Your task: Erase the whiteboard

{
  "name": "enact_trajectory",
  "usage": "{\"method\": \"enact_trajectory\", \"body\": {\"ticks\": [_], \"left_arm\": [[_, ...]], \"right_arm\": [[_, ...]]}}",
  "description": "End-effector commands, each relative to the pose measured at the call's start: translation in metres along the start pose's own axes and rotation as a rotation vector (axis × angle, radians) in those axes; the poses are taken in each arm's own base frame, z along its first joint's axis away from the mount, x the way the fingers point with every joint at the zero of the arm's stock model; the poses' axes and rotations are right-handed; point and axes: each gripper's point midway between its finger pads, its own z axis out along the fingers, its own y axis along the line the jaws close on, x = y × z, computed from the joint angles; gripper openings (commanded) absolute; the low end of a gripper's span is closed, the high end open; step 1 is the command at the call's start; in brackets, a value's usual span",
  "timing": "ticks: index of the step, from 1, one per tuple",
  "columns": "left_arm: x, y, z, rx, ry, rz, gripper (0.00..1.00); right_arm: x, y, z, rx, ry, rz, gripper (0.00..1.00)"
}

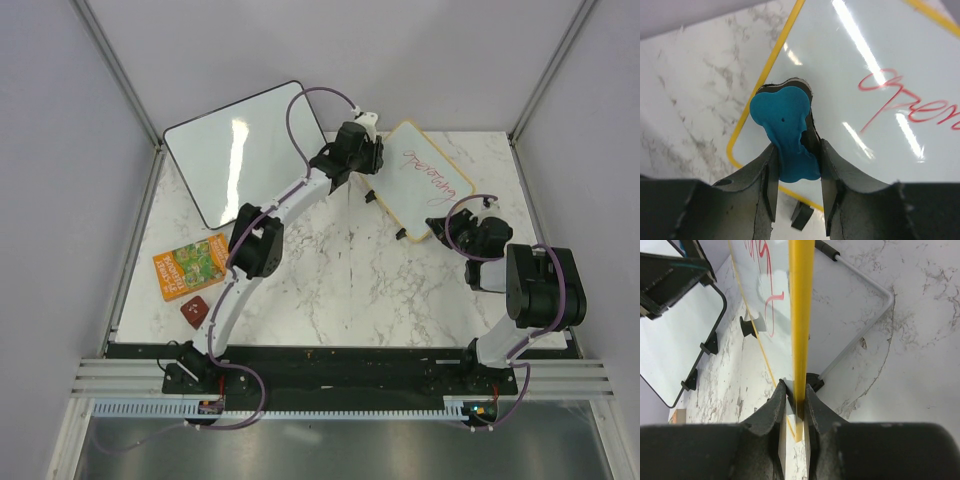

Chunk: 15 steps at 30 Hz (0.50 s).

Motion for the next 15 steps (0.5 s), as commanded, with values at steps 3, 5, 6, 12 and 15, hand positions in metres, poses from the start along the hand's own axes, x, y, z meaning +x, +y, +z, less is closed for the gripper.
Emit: {"method": "enact_trajectory", "body": {"ticks": [3, 5, 6, 12, 15], "left_arm": [[-0.050, -0.066, 0.005, 0.266, -0.192, 0.094, 0.02], [-0.050, -0.089, 0.001, 0.386, -0.223, 0.172, 0.02], [-0.050, -0.094, 0.000, 0.404, -0.239, 0.252, 0.02], [-0.047, -0.095, 0.003, 0.378, -0.250, 0.389, 0.02], [-0.038, -0.080, 0.007, 0.358, -0.210, 0.434, 0.02]], "right_arm": [[0.022, -0.017, 0.000, 0.073, 0.085, -0.039, 0.00], [0.023, -0.017, 0.000, 0.071, 0.090, -0.037, 0.00], [0.023, -0.017, 0.000, 0.072, 0.091, -0.039, 0.00], [0.025, -0.017, 0.000, 0.070, 0.101, -0.043, 0.00], [0.025, -0.016, 0.001, 0.066, 0.103, -0.047, 0.00]]}}
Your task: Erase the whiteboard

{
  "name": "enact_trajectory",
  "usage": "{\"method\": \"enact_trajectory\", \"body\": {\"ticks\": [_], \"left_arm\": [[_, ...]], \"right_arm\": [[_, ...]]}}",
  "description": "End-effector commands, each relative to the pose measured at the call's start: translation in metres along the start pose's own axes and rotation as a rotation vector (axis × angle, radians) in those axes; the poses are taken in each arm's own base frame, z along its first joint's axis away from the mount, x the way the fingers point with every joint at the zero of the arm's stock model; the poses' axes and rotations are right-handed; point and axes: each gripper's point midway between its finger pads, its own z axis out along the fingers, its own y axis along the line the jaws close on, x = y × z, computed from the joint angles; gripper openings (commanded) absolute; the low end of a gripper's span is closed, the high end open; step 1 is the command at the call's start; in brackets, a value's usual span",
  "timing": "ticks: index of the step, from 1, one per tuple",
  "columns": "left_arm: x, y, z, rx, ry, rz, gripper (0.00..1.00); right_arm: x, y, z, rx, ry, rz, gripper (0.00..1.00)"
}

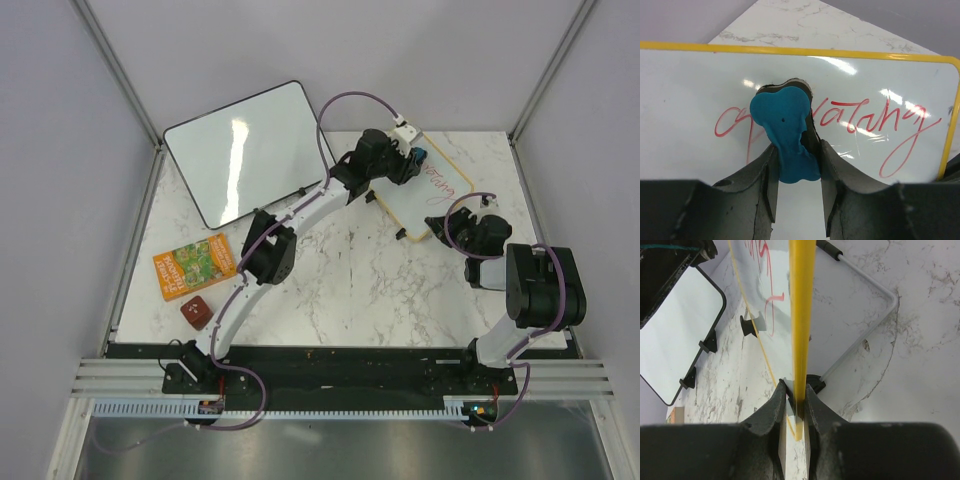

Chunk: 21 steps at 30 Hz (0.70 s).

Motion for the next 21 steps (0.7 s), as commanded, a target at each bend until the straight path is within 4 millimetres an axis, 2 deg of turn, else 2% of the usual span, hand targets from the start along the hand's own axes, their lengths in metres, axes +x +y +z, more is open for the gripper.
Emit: {"method": "enact_trajectory", "body": {"ticks": [1, 4, 7, 8, 13, 16, 21], "left_arm": [[-0.010, 0.023, -0.003, 0.002, -0.018, 0.167, 0.02], [0.003, 0.026, -0.006, 0.009, 0.037, 0.250, 0.02], [0.017, 0.017, -0.006, 0.043, 0.082, 0.345, 0.02], [0.025, 0.010, -0.003, 0.060, 0.099, 0.403, 0.02], [0.039, -0.024, 0.007, 0.108, 0.131, 0.567, 0.02], [0.036, -0.039, 0.011, 0.123, 0.120, 0.602, 0.02], [0.027, -0.061, 0.006, 0.191, 0.090, 0.554, 0.02]], "right_arm": [[0.025, -0.017, -0.002, 0.063, 0.093, -0.034, 0.00], [0.026, -0.016, -0.002, 0.063, 0.097, -0.036, 0.00], [0.026, -0.016, -0.002, 0.067, 0.102, -0.044, 0.00], [0.026, -0.015, -0.001, 0.070, 0.099, -0.056, 0.00], [0.026, -0.015, -0.003, 0.108, 0.109, -0.106, 0.00], [0.027, -0.013, -0.004, 0.134, 0.112, -0.155, 0.00], [0.030, -0.006, -0.004, 0.130, 0.120, -0.195, 0.00]]}}
